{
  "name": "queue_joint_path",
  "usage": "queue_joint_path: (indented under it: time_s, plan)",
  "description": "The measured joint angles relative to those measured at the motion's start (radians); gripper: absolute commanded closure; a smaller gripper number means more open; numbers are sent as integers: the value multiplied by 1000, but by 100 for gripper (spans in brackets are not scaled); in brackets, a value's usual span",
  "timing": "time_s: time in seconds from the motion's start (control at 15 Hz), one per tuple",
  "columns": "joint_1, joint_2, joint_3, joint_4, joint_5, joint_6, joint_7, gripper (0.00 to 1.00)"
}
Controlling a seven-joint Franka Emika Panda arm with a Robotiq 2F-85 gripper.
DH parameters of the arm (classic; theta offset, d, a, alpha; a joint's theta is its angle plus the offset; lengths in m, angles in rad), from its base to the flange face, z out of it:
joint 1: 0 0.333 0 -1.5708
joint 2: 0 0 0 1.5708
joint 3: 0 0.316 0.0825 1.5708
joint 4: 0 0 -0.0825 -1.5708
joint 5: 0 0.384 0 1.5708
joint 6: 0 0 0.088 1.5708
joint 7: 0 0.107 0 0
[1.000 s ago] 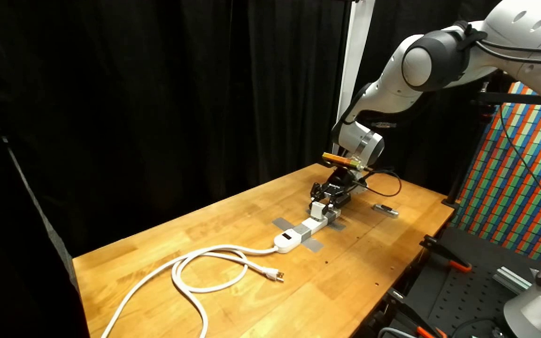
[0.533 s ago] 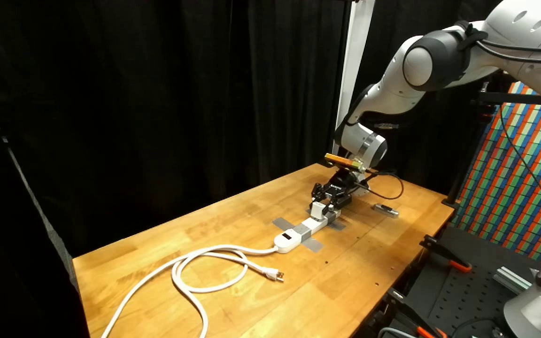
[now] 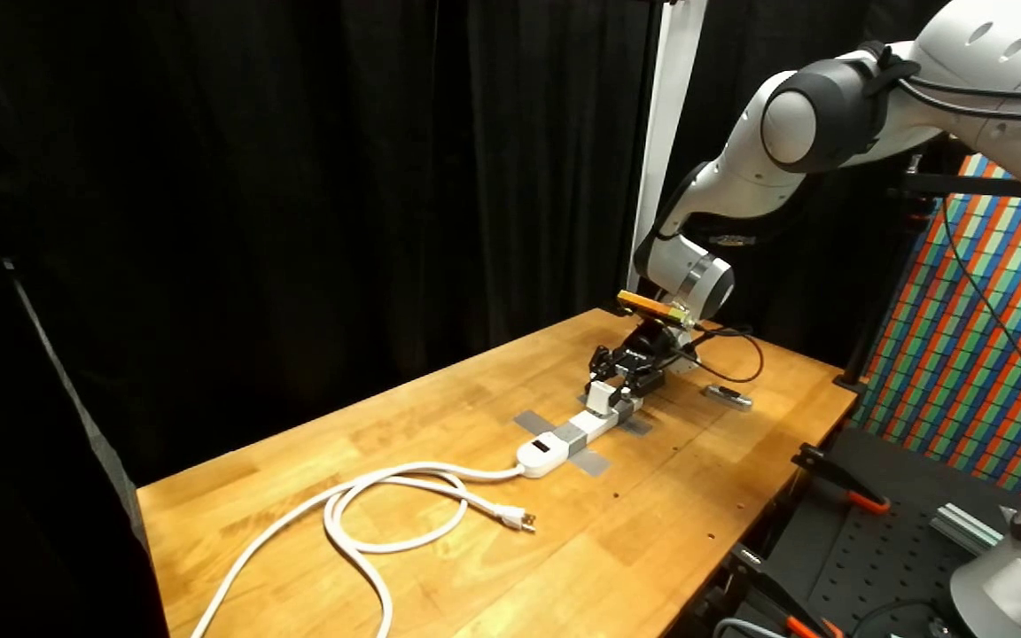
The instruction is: Plug in the charger head into the extension cord
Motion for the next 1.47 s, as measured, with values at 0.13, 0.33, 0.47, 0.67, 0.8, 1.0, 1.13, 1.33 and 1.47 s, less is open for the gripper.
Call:
queue_joint_path:
  time_s: [0.13, 0.33, 0.47, 0.67, 0.8, 1.0, 1.13, 1.33, 1.47]
  plan:
    - [0, 0, 0, 0, 0, 0, 0, 52]
    - [0, 0, 0, 0, 0, 0, 0, 52]
    - [0, 0, 0, 0, 0, 0, 0, 52]
    - [0, 0, 0, 0, 0, 0, 0, 52]
    - [0, 0, 0, 0, 0, 0, 0, 52]
    - [0, 0, 0, 0, 0, 0, 0, 26]
    - [1, 0, 1, 0, 0, 7, 0, 13]
    - [9, -7, 1, -1, -3, 42, -38, 0]
    - [21, -25, 1, -7, -7, 74, -76, 0]
